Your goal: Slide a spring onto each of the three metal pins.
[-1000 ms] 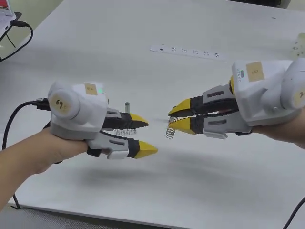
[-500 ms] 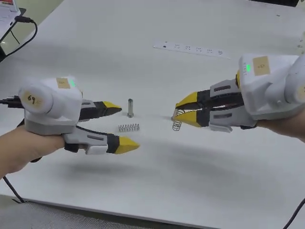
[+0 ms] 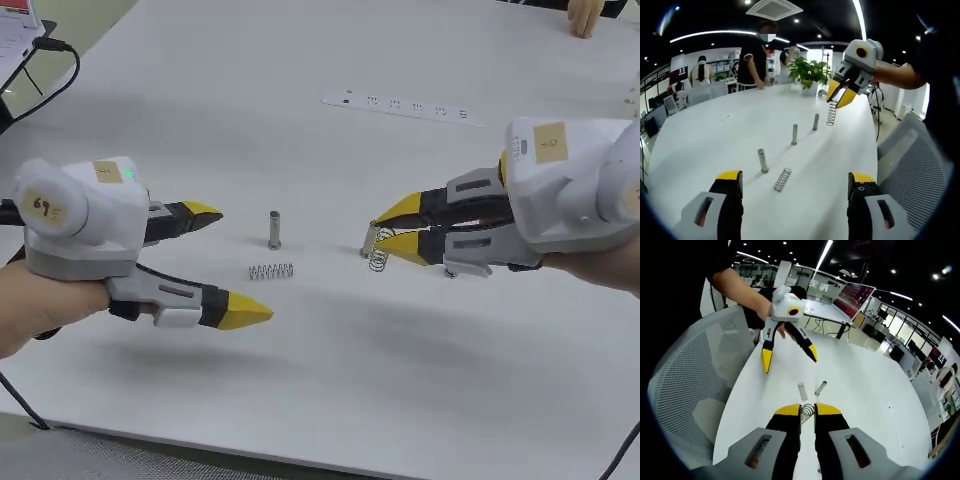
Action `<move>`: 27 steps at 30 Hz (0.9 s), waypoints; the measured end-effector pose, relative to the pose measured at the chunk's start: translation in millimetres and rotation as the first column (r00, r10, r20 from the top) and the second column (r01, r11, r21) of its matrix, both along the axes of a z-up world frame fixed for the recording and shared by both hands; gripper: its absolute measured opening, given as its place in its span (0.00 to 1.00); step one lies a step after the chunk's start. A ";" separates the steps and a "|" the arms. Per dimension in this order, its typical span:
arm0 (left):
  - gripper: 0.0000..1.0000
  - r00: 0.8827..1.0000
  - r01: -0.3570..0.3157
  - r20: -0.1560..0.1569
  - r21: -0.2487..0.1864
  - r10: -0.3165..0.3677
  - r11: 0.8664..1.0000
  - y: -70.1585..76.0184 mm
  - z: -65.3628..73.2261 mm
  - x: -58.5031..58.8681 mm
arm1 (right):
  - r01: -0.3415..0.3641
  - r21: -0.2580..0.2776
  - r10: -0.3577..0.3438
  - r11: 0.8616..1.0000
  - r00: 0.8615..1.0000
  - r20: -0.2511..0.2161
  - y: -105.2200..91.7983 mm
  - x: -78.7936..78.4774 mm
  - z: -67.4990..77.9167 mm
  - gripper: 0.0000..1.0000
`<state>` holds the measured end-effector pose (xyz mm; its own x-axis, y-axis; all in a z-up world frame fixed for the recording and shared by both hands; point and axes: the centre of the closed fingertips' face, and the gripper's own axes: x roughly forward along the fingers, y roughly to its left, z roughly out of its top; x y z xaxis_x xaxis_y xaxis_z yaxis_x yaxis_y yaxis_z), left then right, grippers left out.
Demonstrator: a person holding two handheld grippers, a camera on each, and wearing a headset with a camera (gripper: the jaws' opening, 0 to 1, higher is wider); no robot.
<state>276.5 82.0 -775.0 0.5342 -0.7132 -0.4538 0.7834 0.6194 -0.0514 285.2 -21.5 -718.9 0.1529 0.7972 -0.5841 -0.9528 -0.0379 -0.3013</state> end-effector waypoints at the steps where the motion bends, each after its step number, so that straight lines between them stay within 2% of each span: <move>1: 0.87 1.000 -0.001 -0.004 -0.001 0.001 1.000 0.1 -0.5 0.0 | 0.001 -0.002 -0.001 1.000 1.000 0.002 -0.5 0.9 0.0 0.07; 11: 0.98 1.000 -0.006 -0.016 -0.001 0.006 1.000 1.4 -1.4 2.4 | 0.025 -0.008 -0.024 1.000 0.999 0.027 -5.3 14.2 3.4 0.07; 16: 0.98 1.000 -0.012 -0.021 0.001 0.012 1.000 4.8 -2.0 2.2 | 0.033 -0.005 -0.033 0.999 0.999 0.038 -5.2 17.6 6.5 0.07; 27: 0.98 0.999 -0.033 -0.016 0.000 0.033 0.999 10.2 -1.1 2.0 | 0.102 0.003 -0.102 0.995 0.992 0.075 -4.4 46.6 8.7 0.07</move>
<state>278.5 92.1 -776.1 0.5499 -0.6956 -0.4623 0.7618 0.6447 -0.0639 331.8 -25.9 -710.2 0.2765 0.7748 -0.5686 -0.9265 0.0579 -0.3718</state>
